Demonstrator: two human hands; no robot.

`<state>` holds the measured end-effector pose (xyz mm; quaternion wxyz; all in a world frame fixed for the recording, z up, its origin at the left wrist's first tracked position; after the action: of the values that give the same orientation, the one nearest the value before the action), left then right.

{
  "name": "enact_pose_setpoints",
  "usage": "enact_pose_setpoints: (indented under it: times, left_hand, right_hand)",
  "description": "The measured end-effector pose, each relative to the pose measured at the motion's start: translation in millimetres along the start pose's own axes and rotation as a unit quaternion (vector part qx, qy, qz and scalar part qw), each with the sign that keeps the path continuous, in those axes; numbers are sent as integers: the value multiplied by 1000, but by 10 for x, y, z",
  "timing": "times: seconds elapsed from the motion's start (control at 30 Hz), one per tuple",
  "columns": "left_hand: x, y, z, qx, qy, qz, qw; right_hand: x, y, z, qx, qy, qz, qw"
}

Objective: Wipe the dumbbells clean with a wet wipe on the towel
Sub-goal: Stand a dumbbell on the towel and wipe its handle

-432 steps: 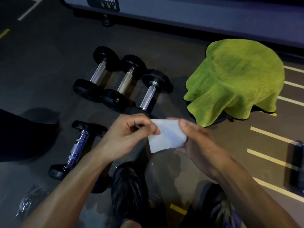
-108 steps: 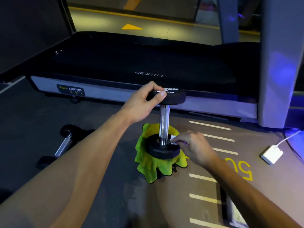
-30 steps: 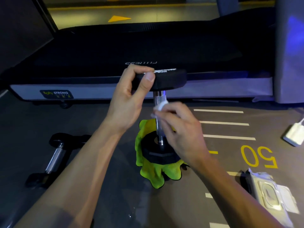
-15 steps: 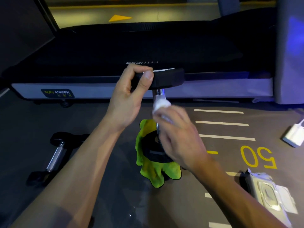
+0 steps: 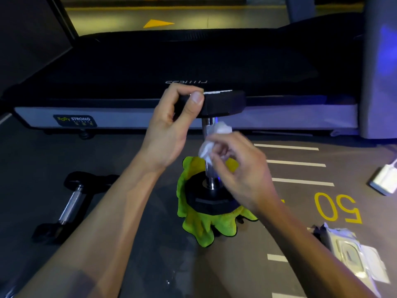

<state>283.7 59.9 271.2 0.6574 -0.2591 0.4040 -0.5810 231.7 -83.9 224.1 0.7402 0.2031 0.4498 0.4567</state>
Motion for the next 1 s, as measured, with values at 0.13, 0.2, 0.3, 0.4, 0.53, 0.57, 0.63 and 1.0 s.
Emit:
enact_pose_setpoints:
  times: [0.13, 0.2, 0.3, 0.4, 0.53, 0.57, 0.63, 1.0]
  left_hand:
    - [-13, 6, -6, 0, -5, -11, 1000]
    - [-27, 13, 1, 0, -7, -5, 1000]
    - [-34, 13, 14, 2, -9, 5, 1000]
    - [-6, 7, -9, 4, -5, 3, 1000]
    - [-18, -13, -19, 7, -12, 3, 1000]
    - [-42, -4, -16, 6, -16, 4, 1000]
    - [-43, 25, -18, 2, -9, 1, 1000]
    - [-37, 57, 14, 3, -4, -2, 1000]
  right_hand:
    - [-116, -216, 62, 104, -91, 131, 982]
    - [-51, -309, 30, 134, -97, 162, 973]
    - [-12, -368, -38, 170, -119, 187, 960]
    - [-109, -329, 77, 177, -168, 195, 950]
    - [-43, -407, 199, 215, -201, 268, 918]
    - [-8, -419, 138, 217, -187, 264, 921]
    - [7, -447, -24, 207, -143, 221, 942]
    - [171, 4, -105, 75, 70, -118, 988]
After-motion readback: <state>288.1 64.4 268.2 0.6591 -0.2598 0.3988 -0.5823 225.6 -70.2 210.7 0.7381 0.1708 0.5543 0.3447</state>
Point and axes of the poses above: each hand's wrist, its own z-axis towards the middle knuckle, its own x-axis out of the palm, y = z × x, the point moved 10 cm from there along z, towards the middle knuckle, and after that the axes turned 6 degrees about x, right-handed, at the moved point
